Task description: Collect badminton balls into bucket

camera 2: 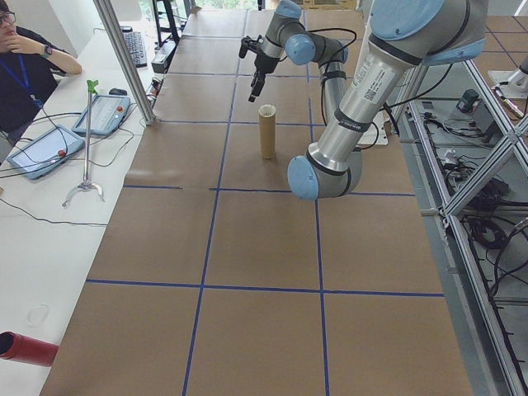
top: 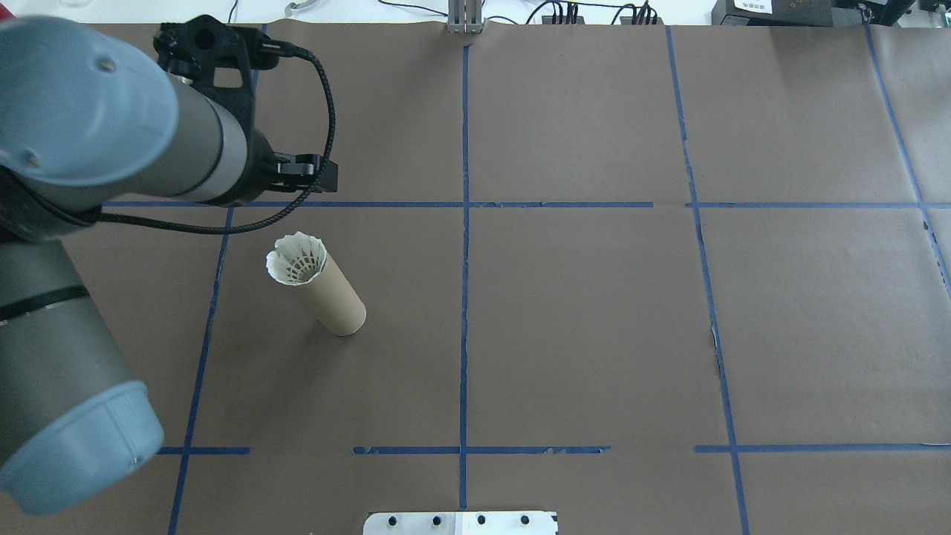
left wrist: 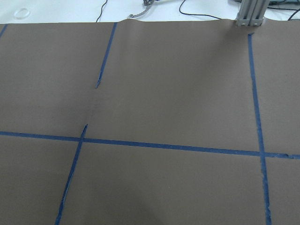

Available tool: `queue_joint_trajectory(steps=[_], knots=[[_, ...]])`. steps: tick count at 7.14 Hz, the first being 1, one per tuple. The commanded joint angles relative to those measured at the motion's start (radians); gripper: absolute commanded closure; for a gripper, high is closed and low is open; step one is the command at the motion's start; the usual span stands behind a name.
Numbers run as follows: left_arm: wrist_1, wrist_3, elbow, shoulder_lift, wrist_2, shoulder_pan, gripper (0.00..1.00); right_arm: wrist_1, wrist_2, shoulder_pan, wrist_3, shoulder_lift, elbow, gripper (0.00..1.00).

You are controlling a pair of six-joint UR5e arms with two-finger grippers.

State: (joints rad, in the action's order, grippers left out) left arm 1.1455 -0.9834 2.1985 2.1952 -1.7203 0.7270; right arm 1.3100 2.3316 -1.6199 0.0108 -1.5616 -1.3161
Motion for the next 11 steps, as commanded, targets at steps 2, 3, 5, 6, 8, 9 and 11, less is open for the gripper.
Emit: queue_joint_trajectory(steps=[2,3,5,6,8,9,11], knots=[[0.028,0.642,-0.2,-0.092,-0.409,0.44,0.0,0.0,0.0,0.0,0.001,0.0,0.0,0.0],[0.031,0.839,-0.305,-0.112,-0.471,0.544,0.0,0.0,0.0,0.0,0.001,0.0,0.0,0.0],[0.116,1.116,-0.443,-0.246,-0.484,0.708,0.0,0.0,0.0,0.0,0.0,0.0,0.0,0.0],[0.179,1.15,-0.503,-0.326,-0.487,0.777,0.0,0.0,0.0,0.0,0.0,0.0,0.0,0.0],[0.192,1.164,-0.6,-0.419,-0.486,0.787,0.0,0.0,0.0,0.0,0.0,0.0,0.0,0.0],[0.194,1.164,-0.67,-0.429,-0.487,0.79,0.0,0.0,0.0,0.0,0.001,0.0,0.0,0.0],[0.218,1.164,-0.682,-0.539,-0.638,0.796,0.0,0.0,0.0,0.0,0.001,0.0,0.0,0.0]])
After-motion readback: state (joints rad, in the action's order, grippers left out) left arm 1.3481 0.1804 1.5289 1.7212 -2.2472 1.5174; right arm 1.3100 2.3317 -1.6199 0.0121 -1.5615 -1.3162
